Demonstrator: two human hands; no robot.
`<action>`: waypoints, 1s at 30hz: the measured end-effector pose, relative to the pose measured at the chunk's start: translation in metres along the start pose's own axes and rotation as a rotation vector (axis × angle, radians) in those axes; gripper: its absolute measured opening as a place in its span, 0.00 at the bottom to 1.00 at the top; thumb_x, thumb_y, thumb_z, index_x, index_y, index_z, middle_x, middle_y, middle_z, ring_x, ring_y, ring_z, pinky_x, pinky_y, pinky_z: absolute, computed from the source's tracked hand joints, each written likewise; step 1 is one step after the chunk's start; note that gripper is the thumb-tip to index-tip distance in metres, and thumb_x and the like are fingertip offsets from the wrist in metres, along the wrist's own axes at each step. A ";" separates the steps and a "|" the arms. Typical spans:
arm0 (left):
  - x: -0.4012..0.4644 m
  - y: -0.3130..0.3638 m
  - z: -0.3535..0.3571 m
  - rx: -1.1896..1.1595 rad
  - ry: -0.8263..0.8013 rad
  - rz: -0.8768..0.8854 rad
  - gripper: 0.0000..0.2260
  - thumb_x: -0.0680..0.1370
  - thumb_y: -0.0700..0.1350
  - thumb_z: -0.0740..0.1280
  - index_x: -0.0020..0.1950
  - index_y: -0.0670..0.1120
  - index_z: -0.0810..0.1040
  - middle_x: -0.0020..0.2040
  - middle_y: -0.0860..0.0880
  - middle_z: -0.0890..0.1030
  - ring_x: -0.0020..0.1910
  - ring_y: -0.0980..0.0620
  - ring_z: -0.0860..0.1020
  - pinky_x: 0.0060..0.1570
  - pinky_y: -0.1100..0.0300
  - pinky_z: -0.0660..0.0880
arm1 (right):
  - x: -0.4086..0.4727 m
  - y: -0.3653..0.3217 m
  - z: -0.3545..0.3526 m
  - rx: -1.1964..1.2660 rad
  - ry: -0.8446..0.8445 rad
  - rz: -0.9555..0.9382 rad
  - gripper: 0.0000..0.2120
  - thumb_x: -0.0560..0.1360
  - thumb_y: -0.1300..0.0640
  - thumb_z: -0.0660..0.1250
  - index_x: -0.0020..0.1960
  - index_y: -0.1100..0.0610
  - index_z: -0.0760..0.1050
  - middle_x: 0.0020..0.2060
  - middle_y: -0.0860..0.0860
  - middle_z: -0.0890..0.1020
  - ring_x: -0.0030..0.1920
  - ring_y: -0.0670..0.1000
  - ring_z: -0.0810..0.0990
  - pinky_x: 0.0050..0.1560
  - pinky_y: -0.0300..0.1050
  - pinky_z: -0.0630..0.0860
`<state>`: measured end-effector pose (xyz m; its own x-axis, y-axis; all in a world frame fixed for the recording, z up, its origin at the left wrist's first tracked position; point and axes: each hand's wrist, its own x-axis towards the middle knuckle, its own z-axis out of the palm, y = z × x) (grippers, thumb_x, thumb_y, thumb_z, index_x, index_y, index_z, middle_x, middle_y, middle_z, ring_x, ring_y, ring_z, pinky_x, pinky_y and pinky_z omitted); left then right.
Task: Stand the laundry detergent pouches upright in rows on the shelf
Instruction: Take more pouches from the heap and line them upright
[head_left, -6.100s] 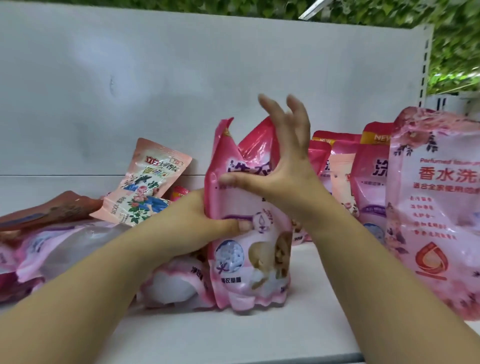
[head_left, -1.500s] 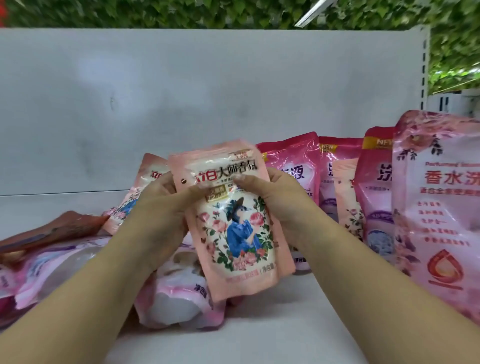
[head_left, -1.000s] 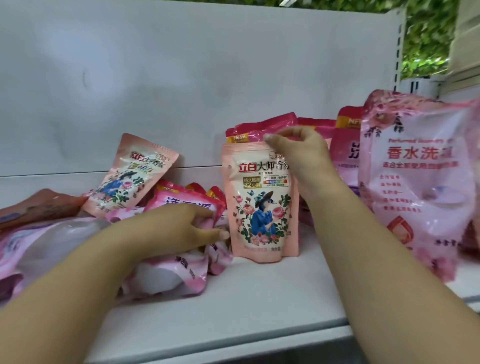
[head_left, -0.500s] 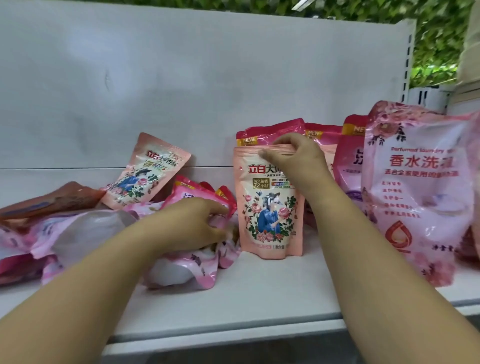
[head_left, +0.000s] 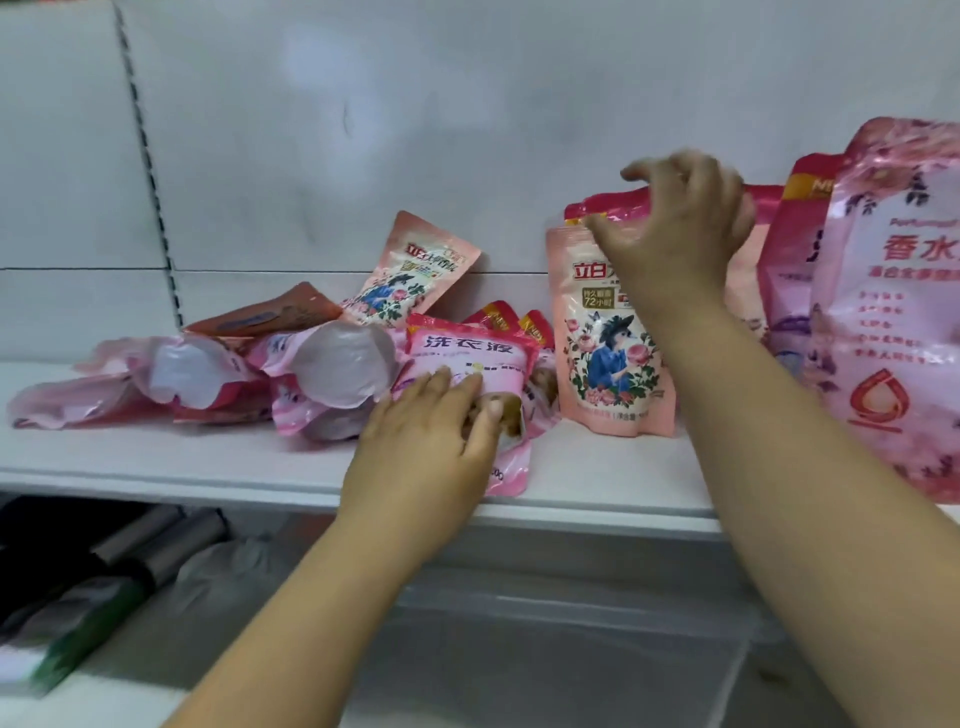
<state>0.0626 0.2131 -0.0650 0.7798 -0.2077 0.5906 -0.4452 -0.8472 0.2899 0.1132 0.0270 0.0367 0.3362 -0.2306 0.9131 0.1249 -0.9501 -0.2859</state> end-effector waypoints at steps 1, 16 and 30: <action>-0.004 0.001 0.000 0.014 0.023 0.002 0.30 0.73 0.59 0.43 0.71 0.51 0.65 0.73 0.49 0.65 0.73 0.52 0.60 0.70 0.56 0.54 | -0.005 -0.006 0.001 -0.011 0.045 -0.077 0.19 0.71 0.45 0.65 0.60 0.52 0.73 0.63 0.54 0.70 0.67 0.55 0.63 0.66 0.47 0.49; -0.037 0.002 0.017 0.030 0.381 0.042 0.20 0.77 0.50 0.52 0.56 0.42 0.80 0.57 0.40 0.81 0.57 0.42 0.79 0.61 0.54 0.61 | -0.052 -0.054 0.030 0.383 -1.079 0.110 0.20 0.72 0.37 0.60 0.46 0.54 0.73 0.43 0.51 0.78 0.36 0.46 0.74 0.31 0.37 0.68; -0.078 -0.007 0.002 -0.335 0.300 0.052 0.23 0.75 0.64 0.48 0.69 0.60 0.58 0.70 0.65 0.59 0.69 0.68 0.56 0.67 0.72 0.50 | -0.051 -0.063 0.012 0.389 -0.942 -0.183 0.24 0.69 0.41 0.68 0.27 0.54 0.60 0.24 0.47 0.63 0.25 0.44 0.62 0.22 0.35 0.58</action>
<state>0.0061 0.2343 -0.1145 0.6129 -0.0532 0.7884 -0.6367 -0.6242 0.4528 0.0991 0.1013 0.0045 0.8549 0.3277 0.4021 0.4844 -0.7818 -0.3926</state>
